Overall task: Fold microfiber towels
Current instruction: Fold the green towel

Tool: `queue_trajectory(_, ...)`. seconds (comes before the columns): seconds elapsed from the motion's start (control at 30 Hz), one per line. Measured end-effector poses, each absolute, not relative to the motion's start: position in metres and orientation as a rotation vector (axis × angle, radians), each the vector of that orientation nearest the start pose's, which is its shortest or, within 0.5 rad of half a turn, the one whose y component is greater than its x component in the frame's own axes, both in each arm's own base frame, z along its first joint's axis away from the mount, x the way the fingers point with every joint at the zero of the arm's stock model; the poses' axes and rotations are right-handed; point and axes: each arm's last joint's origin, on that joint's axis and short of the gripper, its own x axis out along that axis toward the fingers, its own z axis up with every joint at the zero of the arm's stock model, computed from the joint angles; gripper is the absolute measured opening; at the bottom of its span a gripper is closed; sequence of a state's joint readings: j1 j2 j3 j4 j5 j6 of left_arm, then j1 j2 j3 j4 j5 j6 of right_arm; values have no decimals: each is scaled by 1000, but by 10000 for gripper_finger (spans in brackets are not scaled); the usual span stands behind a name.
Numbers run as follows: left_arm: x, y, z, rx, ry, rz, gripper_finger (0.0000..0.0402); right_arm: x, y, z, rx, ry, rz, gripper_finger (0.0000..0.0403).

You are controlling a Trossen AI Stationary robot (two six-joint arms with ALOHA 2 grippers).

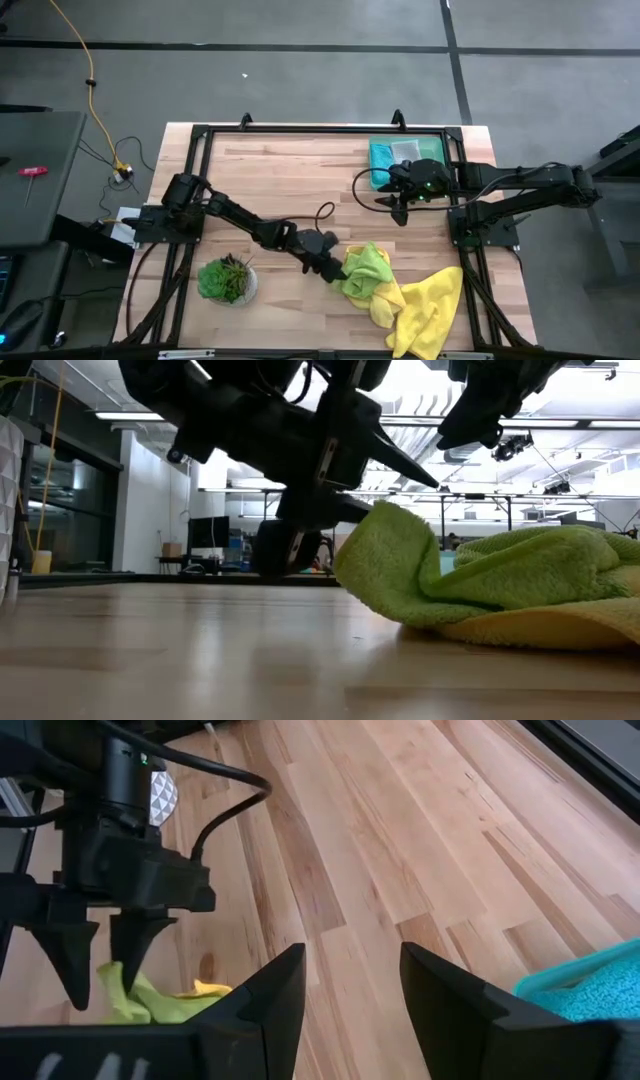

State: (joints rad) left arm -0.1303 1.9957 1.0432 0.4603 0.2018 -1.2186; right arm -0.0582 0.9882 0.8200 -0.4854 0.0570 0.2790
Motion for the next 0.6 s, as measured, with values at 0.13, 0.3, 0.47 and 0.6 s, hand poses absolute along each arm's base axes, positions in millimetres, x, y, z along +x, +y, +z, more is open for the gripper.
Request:
queue_trajectory(0.13, 400, -60, 134, -1190, 657, -29, 40, 202, -13, 283, 269, 640, -202, 156)
queue_trajectory(0.3, 399, -61, 134, -1178, 687, -83, 11, 202, -13, 283, 269, 640, -202, 156)
queue_trajectory(0.47, 397, -47, 146, -1138, 692, -106, 3, 202, -13, 283, 271, 640, -203, 156)
queue_trajectory(0.6, 386, -21, 185, -1071, 646, -138, 1, 203, -13, 283, 301, 629, -210, 156)
